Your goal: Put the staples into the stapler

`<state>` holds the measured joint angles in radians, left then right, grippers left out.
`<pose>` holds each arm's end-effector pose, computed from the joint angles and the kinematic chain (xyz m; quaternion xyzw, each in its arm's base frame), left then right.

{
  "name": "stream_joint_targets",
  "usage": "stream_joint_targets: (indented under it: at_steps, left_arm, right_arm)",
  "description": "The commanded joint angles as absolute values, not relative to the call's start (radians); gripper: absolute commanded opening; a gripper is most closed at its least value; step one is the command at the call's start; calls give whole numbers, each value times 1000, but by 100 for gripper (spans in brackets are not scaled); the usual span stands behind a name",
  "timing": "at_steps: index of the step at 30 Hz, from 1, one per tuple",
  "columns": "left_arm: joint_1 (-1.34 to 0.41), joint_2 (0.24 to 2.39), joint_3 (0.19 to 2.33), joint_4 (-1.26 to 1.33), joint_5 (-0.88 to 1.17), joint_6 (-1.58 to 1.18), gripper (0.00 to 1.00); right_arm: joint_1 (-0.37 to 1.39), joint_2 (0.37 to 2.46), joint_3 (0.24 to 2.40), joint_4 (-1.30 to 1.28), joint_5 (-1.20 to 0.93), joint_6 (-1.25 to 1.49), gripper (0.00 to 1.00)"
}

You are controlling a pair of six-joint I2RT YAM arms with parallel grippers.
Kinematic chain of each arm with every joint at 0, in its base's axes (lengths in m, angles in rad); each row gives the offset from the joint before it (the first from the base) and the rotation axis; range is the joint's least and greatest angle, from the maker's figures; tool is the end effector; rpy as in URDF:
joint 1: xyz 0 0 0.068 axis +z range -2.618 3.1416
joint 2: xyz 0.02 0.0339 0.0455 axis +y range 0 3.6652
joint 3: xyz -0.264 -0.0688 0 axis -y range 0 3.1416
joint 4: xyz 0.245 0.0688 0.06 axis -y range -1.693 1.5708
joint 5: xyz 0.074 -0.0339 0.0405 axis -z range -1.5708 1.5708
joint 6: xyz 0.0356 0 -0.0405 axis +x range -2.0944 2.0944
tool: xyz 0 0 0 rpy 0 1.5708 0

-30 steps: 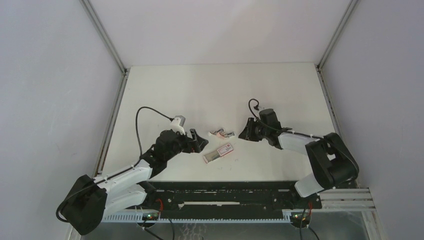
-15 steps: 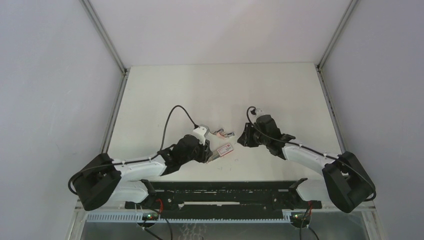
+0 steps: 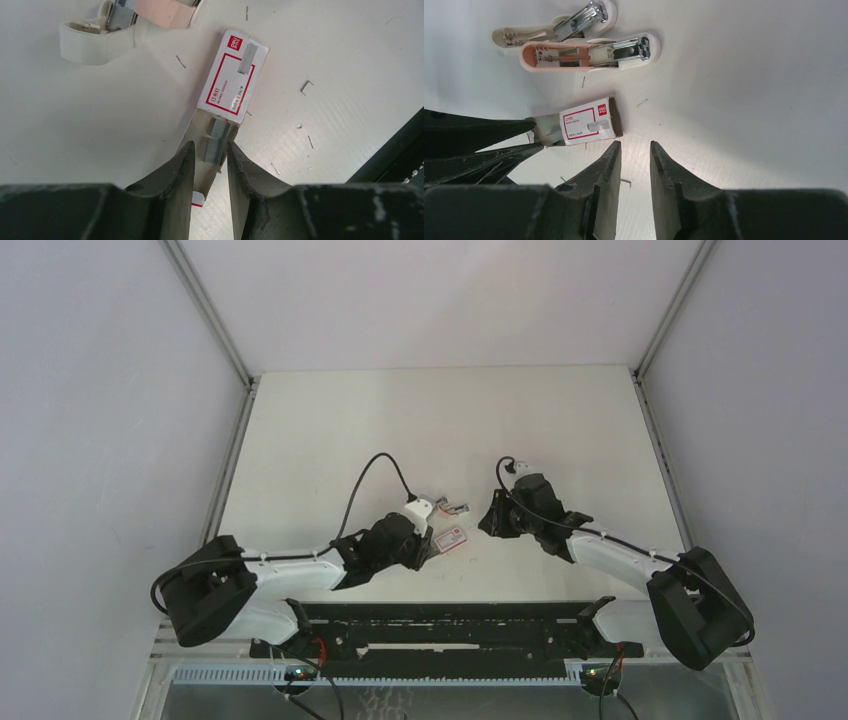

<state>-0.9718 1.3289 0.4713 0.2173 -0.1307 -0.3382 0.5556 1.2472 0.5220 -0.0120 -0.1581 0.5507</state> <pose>0.1448 -0.2039 0.1585 0.2500 0.8566 -0.2264 0.3906 0.2010 0.1314 0.1728 -0.0342 0.9115 0.2735 0.3055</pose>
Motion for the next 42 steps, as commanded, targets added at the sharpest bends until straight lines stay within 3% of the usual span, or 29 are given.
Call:
stream_joint_targets:
  at_steps: [1,28,42]
  left_arm:
    - [-992,1353,533,216,-168,-304,34]
    - [-1044,1444,571,183,-252,-279,34]
    - [-1047,1336,529,217,-257,-351,20]
  right_arm:
    - [550,1220,519,26,-153,569,27]
    - [509,1194,482,48,-188,583,27]
    - [485,1058,480,13,-235,604,27]
